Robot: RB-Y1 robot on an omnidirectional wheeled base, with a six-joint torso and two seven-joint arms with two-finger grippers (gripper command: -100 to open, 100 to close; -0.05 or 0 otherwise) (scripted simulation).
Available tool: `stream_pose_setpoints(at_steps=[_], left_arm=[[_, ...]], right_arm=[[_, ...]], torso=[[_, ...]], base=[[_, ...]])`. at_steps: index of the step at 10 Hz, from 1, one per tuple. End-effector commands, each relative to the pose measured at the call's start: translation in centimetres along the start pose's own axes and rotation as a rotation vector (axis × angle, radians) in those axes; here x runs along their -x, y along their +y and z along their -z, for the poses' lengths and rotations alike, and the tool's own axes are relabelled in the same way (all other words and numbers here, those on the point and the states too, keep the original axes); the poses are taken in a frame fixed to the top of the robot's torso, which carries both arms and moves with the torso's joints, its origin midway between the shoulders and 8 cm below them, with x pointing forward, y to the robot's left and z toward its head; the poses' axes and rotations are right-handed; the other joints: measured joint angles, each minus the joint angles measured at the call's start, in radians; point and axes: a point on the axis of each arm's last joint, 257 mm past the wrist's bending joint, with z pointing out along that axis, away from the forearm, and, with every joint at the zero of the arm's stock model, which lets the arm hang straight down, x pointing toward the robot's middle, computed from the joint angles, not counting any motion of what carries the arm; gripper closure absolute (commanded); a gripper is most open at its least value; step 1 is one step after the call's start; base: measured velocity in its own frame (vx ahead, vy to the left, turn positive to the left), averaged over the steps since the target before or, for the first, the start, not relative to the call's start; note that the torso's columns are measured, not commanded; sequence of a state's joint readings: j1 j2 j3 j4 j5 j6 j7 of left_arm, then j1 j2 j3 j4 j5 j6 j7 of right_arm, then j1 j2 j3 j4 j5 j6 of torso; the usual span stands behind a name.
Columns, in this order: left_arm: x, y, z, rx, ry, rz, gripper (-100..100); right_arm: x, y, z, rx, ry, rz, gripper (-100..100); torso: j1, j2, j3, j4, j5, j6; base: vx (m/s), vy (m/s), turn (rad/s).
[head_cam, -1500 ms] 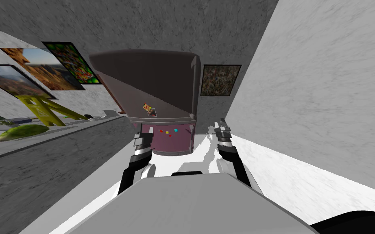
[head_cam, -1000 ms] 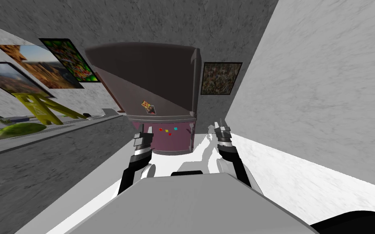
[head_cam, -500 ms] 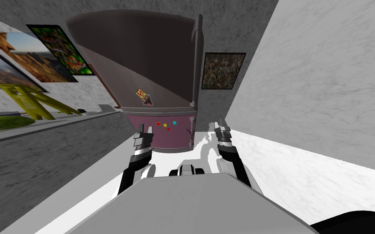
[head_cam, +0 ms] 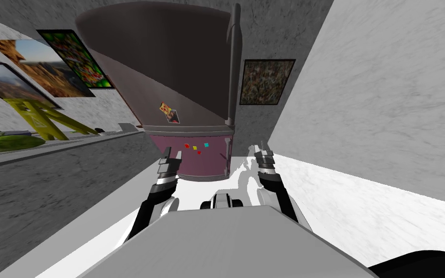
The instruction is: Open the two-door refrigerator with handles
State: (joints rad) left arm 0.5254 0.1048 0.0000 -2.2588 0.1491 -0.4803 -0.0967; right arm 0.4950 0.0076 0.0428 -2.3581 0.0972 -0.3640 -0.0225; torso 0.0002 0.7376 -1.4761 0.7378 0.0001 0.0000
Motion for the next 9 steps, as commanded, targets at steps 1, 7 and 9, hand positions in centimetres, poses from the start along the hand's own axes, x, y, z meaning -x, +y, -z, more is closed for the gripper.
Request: stream_pose_setpoints(at_steps=[1, 7, 9], left_arm=[[0.2, 0.4, 0.0, 0.016, 0.039, -0.017, -100], [1.5, 1.3, -0.4, 0.07, 0.136, -0.06, -100], [1.9, 1.4, -0.5, 0.085, 0.16, -0.07, -100]], right_arm=[[0.0, 0.0, 0.0, 0.0, 0.0, 0.0, 0], [0.0, 0.0, 0.0, 0.0, 0.0, 0.0, 0], [0.0, 0.0, 0.0, 0.0, 0.0, 0.0, 0]], torso=[[-0.001, -0.001, 0.0, 0.0, 0.0, 0.0], [-0.001, -0.001, -0.001, 0.0, 0.0, 0.0], [0.0, 0.001, 0.0, 0.0, 0.0, 0.0]], base=[[0.037, -0.039, 0.027], [0.051, -0.053, 0.062], [0.043, -0.055, 0.05]])
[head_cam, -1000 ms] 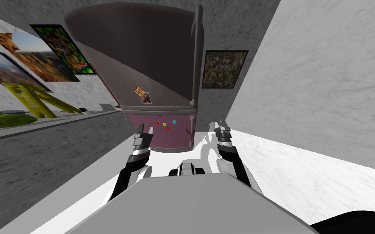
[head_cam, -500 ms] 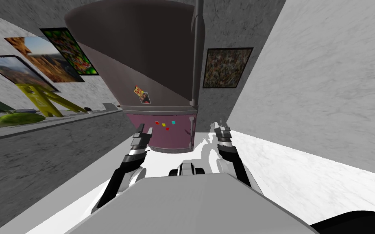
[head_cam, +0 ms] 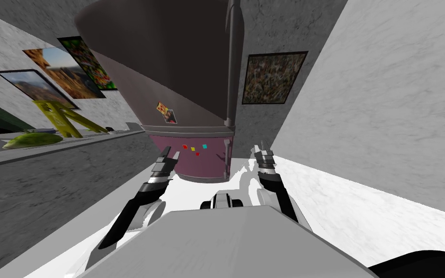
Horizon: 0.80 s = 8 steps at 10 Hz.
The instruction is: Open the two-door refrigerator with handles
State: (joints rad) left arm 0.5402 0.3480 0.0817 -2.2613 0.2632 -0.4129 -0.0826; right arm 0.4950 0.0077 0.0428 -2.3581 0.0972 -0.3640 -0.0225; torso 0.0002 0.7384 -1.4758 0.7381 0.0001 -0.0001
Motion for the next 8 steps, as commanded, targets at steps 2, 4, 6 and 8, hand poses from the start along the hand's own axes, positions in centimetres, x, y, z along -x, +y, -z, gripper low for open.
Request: stream_pose_setpoints(at_steps=[2, 4, 6, 8], left_arm=[[1.2, 0.4, -0.3, 0.04, 0.046, -0.016, -100], [1.5, 0.5, -0.6, 0.056, 0.079, -0.031, -100], [1.9, 0.5, -0.9, 0.072, 0.105, -0.041, -100], [2.3, 0.5, -1.3, 0.088, 0.129, -0.051, -100]], right_arm=[[0.0, 0.0, 0.0, 0.0, 0.0, 0.0, 0], [0.0, 0.0, 0.0, 0.0, 0.0, 0.0, 0], [0.0, 0.0, 0.0, 0.0, 0.0, 0.0, 0], [0.0, 0.0, 0.0, 0.0, 0.0, 0.0, 0]], torso=[[0.0, -0.001, 0.0, 0.0, 0.0, 0.0], [-0.001, -0.001, -0.001, 0.0, 0.0, 0.0], [0.002, 0.0, 0.0, 0.0, 0.0, 0.0], [-0.001, 0.001, 0.0, 0.0, 0.0, 0.0]], base=[[0.068, -0.075, 0.105], [0.062, -0.062, 0.063], [0.056, -0.049, 0.061], [0.046, -0.069, 0.059]])
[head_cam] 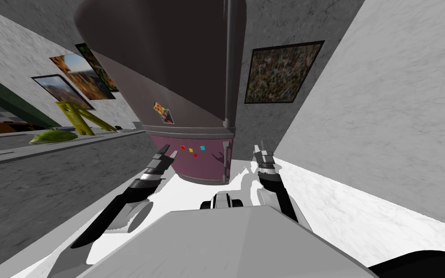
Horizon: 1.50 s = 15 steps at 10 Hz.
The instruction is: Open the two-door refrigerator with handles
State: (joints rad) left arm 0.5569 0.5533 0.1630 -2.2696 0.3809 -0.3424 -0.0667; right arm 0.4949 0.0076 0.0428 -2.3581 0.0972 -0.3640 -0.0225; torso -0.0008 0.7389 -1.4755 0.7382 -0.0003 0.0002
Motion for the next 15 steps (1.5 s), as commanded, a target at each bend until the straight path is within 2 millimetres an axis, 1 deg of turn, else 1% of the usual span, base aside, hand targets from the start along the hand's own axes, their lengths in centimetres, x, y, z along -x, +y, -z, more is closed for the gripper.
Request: stream_pose_setpoints(at_steps=[1, 3, 4, 5, 8, 10, 11, 12, 13, 15], left_arm=[[0.5, 0.0, -0.3, 0.019, 0.028, -0.011, -100], [1.5, 0.0, -0.8, 0.051, 0.055, -0.02, -100], [1.3, 0.0, -0.9, 0.051, 0.072, -0.031, -100], [1.8, -0.1, -1.2, 0.067, 0.085, -0.036, -100], [2.0, -0.2, -1.7, 0.084, 0.116, -0.054, -100], [2.9, -0.3, -2.5, 0.116, 0.139, -0.07, -100], [2.6, -0.4, -2.7, 0.116, 0.16, -0.082, -100], [3.0, -0.4, -3.1, 0.132, 0.172, -0.093, -100], [2.9, -0.5, -3.2, 0.132, 0.181, -0.099, -100], [3.8, -0.7, -4.2, 0.162, 0.202, -0.123, -100]], right_arm=[[0.0, 0.0, 0.0, 0.0, 0.0, 0.0, 0], [0.0, 0.0, 0.0, 0.0, 0.0, 0.0, 0], [0.0, 0.0, 0.0, 0.0, 0.0, 0.0, 0], [0.0, 0.0, 0.0, 0.0, 0.0, 0.0, 0], [0.0, 0.0, 0.0, 0.0, 0.0, 0.0, 0], [0.0, 0.0, 0.0, 0.0, 0.0, 0.0, 0], [0.0, 0.0, 0.0, 0.0, 0.0, 0.0, 0], [0.0, 0.0, 0.0, 0.0, 0.0, 0.0, 0], [0.0, 0.0, 0.0, 0.0, 0.0, 0.0, 0], [0.0, 0.0, 0.0, 0.0, 0.0, 0.0, 0]], torso=[[0.0, -0.001, 0.0, 0.0, 0.0, 0.0], [0.001, -0.001, -0.001, 0.0, 0.0, 0.0], [-0.002, -0.002, -0.001, -0.001, 0.0, 0.0], [0.0, -0.001, -0.001, 0.0, 0.0, 0.0], [0.002, 0.0, 0.0, 0.0, 0.001, 0.0], [0.0, -0.001, 0.0, 0.0, 0.0, 0.0], [-0.003, -0.002, -0.001, 0.0, -0.001, 0.0], [0.0, -0.001, -0.001, 0.0, 0.0, 0.0], [0.001, -0.001, 0.0, 0.0, 0.0, 0.0], [0.001, 0.0, 0.0, 0.0, 0.001, 0.0]], base=[[0.041, -0.055, 0.05], [0.059, -0.094, 0.097], [0.053, -0.103, 0.057], [0.054, -0.099, 0.073], [0.033, -0.073, 0.057], [0.044, -0.121, 0.099], [0.039, -0.115, 0.047], [0.033, -0.111, 0.054], [0.023, -0.085, 0.044], [0.016, -0.123, 0.094]])
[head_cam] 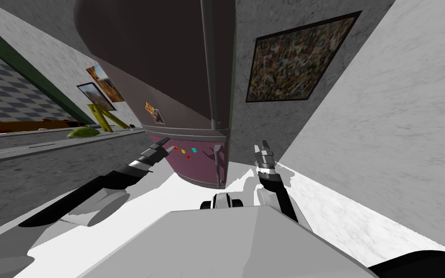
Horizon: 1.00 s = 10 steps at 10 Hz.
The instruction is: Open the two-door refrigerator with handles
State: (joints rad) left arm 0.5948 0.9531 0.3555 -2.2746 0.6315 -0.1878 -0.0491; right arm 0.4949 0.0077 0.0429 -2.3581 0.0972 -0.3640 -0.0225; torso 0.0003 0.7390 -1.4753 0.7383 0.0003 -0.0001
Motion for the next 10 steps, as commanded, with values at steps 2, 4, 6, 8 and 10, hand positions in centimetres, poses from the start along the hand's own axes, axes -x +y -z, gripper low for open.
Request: stream_pose_setpoints(at_steps=[2, 4, 6, 8, 10], left_arm=[[1.1, -0.5, -1.2, 0.04, 0.041, -0.042, -100], [1.3, -0.9, -1.9, 0.054, 0.065, -0.067, -100], [1.5, -1.3, -2.5, 0.068, 0.088, -0.091, -100], [2.4, -2.0, -3.6, 0.091, 0.105, -0.122, -100], [2.4, -2.5, -4.3, 0.101, 0.13, -0.149, -100]], right_arm=[[0.0, 0.0, 0.0, 0.0, 0.0, 0.0, 0], [0.0, 0.0, 0.0, 0.0, 0.0, 0.0, 0], [0.0, 0.0, 0.0, 0.0, 0.0, 0.0, 0], [0.0, 0.0, 0.0, 0.0, 0.0, 0.0, 0], [0.0, 0.0, 0.0, 0.0, 0.0, 0.0, 0]], torso=[[-0.001, -0.001, -0.001, 0.0, -0.001, 0.001], [0.001, -0.001, -0.001, 0.0, 0.0, 0.0], [-0.003, 0.0, 0.0, 0.0, -0.001, 0.0], [-0.001, -0.001, -0.001, 0.0, 0.0, 0.0], [0.001, -0.002, -0.001, -0.001, 0.0, 0.0]], base=[[0.009, -0.137, 0.047], [0.006, -0.112, 0.05], [-0.01, -0.159, 0.078], [0.002, -0.191, 0.064], [0.0, -0.137, 0.051]])
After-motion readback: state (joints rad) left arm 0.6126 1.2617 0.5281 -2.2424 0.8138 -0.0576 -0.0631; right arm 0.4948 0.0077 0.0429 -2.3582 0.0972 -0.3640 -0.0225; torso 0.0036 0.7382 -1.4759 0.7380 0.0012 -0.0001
